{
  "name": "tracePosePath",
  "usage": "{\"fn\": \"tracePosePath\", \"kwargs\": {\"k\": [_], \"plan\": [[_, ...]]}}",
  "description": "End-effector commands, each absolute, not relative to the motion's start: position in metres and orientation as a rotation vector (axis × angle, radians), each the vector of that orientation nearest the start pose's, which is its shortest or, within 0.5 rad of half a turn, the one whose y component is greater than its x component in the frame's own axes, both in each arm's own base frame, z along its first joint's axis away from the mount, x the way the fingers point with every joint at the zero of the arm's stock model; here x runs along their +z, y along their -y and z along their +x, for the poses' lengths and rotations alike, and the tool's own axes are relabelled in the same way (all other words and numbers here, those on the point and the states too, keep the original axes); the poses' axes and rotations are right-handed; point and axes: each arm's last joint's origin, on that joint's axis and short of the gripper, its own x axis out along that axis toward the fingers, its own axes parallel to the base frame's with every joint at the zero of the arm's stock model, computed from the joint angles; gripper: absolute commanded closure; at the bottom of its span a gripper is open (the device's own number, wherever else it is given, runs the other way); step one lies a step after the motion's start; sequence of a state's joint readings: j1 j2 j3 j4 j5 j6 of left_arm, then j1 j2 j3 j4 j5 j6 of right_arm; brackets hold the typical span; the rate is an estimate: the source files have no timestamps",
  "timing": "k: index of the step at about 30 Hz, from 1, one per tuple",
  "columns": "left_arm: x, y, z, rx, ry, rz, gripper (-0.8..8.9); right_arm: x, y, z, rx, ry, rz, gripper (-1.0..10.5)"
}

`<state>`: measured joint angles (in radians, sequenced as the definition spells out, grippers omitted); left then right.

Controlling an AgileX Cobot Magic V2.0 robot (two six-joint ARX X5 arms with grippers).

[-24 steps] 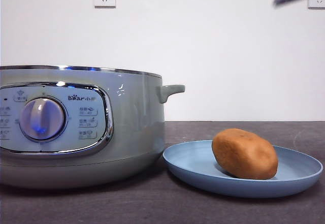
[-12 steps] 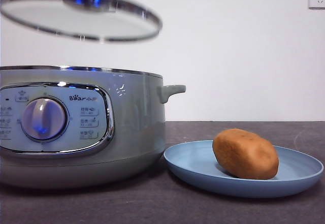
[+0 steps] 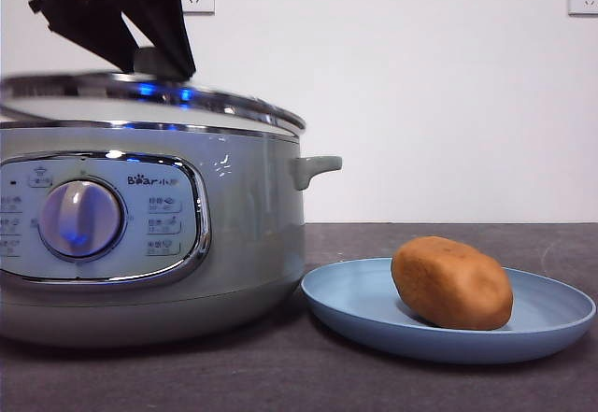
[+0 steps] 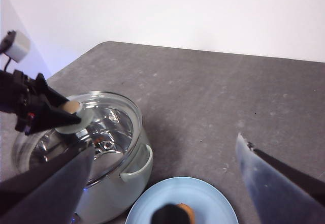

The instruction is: Take the potato out from the steamer,put the potato on the plate,close the lid

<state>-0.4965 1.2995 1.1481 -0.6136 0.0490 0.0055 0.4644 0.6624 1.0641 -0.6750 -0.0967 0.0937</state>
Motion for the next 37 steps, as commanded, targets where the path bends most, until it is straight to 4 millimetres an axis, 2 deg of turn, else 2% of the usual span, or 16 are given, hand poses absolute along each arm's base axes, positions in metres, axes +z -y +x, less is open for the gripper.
{"fn": "tracePosePath", "kwargs": {"k": [1, 8, 25, 27, 30, 32, 37], "plan": [[0.311, 0.133, 0.235, -0.53, -0.726, 0.155, 8.22, 0.392, -0.05, 0.094, 0.543, -0.288, 0.045, 4.8], [0.295, 0.131, 0.23, -0.478, -0.802, 0.198, 8.22, 0.392, -0.05, 0.094, 0.544, -0.287, 0.045, 4.8], [0.295, 0.129, 0.225, -0.473, -0.836, 0.206, 8.12, 0.392, -0.05, 0.094, 0.545, -0.288, 0.045, 4.8], [0.295, 0.129, 0.226, -0.464, -0.825, 0.202, 7.45, 0.392, -0.05, 0.094, 0.546, -0.288, 0.045, 4.8], [0.298, 0.13, 0.229, -0.453, -0.796, 0.188, 5.03, 0.392, -0.05, 0.094, 0.547, -0.288, 0.045, 4.8], [0.3, 0.131, 0.23, -0.45, -0.772, 0.171, 4.07, 0.392, -0.05, 0.094, 0.547, -0.288, 0.045, 4.8], [0.315, 0.132, 0.232, -0.454, -0.716, 0.151, 4.04, 0.392, -0.05, 0.094, 0.547, -0.288, 0.045, 4.8]]}}
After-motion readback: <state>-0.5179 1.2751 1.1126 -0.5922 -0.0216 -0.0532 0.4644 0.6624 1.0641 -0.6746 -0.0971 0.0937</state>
